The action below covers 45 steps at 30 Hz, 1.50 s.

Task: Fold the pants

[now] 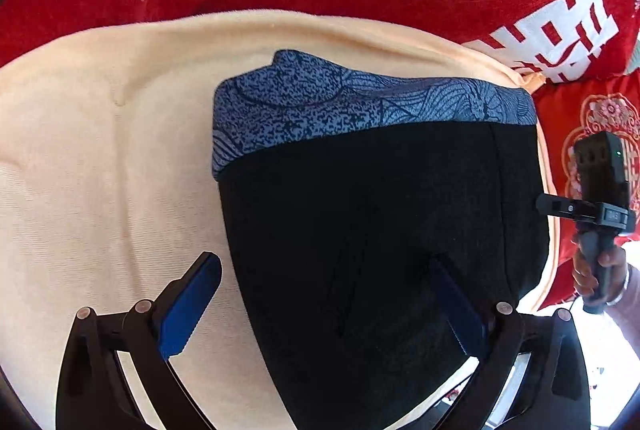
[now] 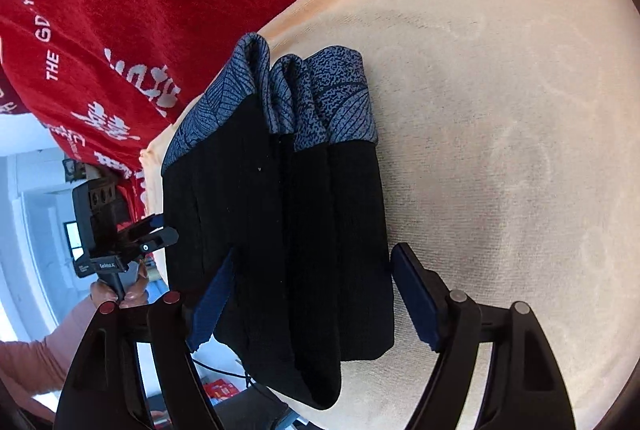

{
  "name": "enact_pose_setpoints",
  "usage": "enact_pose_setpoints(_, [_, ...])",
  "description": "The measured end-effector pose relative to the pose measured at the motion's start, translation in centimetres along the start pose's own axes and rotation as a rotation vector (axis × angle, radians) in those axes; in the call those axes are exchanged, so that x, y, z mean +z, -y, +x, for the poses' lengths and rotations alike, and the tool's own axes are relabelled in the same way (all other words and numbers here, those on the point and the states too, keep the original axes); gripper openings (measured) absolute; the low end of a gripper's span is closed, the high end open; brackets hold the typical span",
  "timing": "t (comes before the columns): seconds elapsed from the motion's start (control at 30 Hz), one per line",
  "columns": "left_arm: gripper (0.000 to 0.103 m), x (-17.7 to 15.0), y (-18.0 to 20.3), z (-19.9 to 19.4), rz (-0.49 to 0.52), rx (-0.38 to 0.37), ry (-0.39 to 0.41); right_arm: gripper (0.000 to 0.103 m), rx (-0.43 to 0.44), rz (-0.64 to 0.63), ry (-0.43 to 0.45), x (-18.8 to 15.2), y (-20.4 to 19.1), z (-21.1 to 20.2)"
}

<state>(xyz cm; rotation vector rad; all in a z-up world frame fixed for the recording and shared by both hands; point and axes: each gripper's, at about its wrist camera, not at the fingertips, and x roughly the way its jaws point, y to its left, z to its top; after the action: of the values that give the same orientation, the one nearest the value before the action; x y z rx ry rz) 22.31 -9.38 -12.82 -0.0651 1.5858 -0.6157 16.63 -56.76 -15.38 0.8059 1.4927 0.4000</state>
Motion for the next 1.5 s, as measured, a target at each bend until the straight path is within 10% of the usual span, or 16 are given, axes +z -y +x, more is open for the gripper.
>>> enact_pose_setpoints(0.27, [0.103,1.0,0.0,2.5,-0.062,-0.102,0.013,0.094,0.193,-0.027,0.004,1.5,1.1,1.6])
enact_pose_setpoints(0.67, [0.103,1.4,0.5,2.6,-0.096,-0.072,0.028,0.103,0.158,0.012,-0.031,2.2,-0.1,2.6])
enact_pose_setpoints(0.9, [0.082,0.1,2.6,0.7,-0.119,-0.001,0.143,0.059,0.145,0.061,-0.029,1.8,0.6,1.4])
enact_pose_setpoints(1.5, [0.073,-8.7,1.0,-6.6,-0.105,0.000,0.146,0.051,0.231,0.082,0.002,-8.4,-6.7,1.9])
